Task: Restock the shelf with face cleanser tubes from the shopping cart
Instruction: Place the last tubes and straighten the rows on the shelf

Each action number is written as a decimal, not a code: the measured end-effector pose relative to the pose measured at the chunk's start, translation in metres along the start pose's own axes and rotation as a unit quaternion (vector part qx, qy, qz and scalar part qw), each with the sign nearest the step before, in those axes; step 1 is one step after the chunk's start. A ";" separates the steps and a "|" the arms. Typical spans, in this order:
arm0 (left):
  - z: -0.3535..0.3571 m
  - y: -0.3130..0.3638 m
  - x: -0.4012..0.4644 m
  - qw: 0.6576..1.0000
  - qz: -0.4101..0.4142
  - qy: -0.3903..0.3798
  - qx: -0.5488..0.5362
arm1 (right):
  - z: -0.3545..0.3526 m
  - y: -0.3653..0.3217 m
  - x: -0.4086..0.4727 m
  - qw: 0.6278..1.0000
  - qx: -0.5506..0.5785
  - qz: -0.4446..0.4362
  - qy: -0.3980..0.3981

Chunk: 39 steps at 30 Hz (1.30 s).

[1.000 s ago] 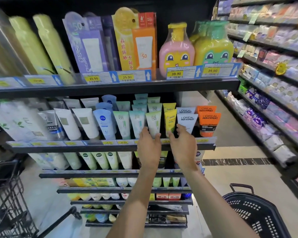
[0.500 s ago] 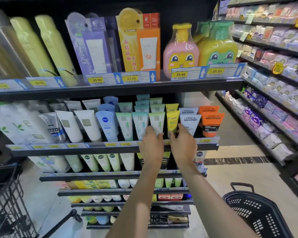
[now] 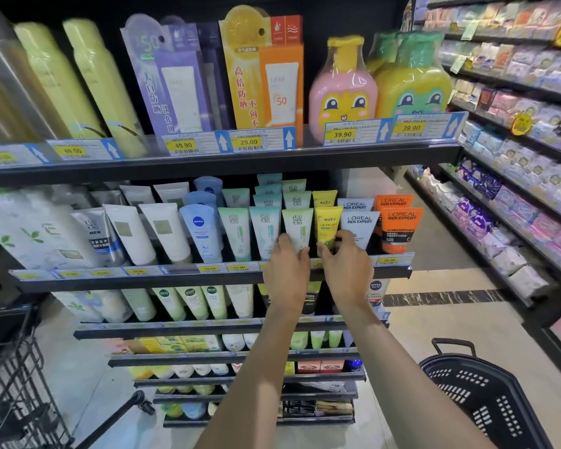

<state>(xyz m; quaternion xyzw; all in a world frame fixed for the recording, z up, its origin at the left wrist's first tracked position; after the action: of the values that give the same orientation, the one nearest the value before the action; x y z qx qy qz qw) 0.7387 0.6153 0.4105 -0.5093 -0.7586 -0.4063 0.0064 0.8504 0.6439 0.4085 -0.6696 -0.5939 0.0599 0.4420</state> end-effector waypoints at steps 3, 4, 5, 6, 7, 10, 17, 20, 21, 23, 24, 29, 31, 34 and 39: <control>0.000 0.000 0.000 1.000 0.008 0.000 0.000 | 0.000 0.001 0.000 1.000 -0.005 -0.005 0.003; 0.000 -0.001 0.000 1.000 0.008 -0.001 0.001 | 0.000 0.000 0.000 1.000 -0.006 -0.006 0.002; 0.000 0.000 0.001 1.000 0.008 -0.002 0.003 | 0.000 0.000 0.000 1.000 -0.006 -0.005 0.001; 0.000 0.000 0.001 1.000 0.009 -0.002 0.006 | 0.000 0.000 0.000 1.000 -0.005 -0.004 0.001; 0.000 0.000 0.001 1.000 0.009 -0.003 0.009 | 0.000 0.001 0.000 1.000 -0.006 -0.003 0.002; -0.001 0.000 0.000 1.000 0.007 -0.007 0.016 | -0.002 -0.001 -0.001 1.000 -0.004 0.000 0.003; -0.003 -0.003 -0.002 1.000 0.004 -0.024 0.000 | -0.002 0.000 -0.006 1.000 0.001 -0.003 0.003; -0.007 -0.009 -0.005 1.000 0.010 -0.018 -0.020 | -0.003 0.001 -0.009 1.000 0.018 -0.005 0.012; -0.008 -0.012 -0.007 0.999 0.017 -0.015 -0.026 | -0.003 0.002 -0.010 1.000 0.023 -0.009 0.019; -0.010 -0.018 -0.011 0.999 0.032 -0.008 -0.035 | -0.005 0.002 -0.014 0.999 0.027 -0.020 0.032; -0.011 -0.020 -0.012 0.998 0.038 -0.006 -0.040 | -0.005 0.003 -0.015 0.999 0.028 -0.024 0.038; -0.019 -0.026 -0.013 0.996 0.073 0.006 -0.050 | -0.010 -0.005 -0.030 0.996 0.055 -0.026 0.062; -0.026 -0.031 -0.016 0.995 0.083 0.027 -0.057 | -0.010 -0.015 -0.041 0.995 0.055 -0.056 0.063; -0.041 -0.049 -0.015 0.990 0.073 0.095 -0.074 | -0.003 -0.038 -0.055 0.994 0.070 -0.078 0.043; -0.065 -0.083 0.006 0.988 -0.024 0.133 -0.070 | 0.021 -0.069 -0.067 0.994 0.075 -0.081 0.002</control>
<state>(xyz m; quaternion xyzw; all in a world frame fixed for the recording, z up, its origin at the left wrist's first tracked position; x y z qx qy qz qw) 0.6449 0.5667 0.4063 -0.4318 -0.7325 -0.5227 0.0622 0.7666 0.5913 0.4117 -0.5840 -0.6394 0.0671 0.4956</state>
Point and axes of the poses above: each hand's wrist, its own x-axis towards the middle knuckle, its own z-axis out of the palm, y = z × x, the point moved 1 cm from there along x, towards the middle knuckle, and after that the axes turned 8 degrees about y, right-handed, at the moved point
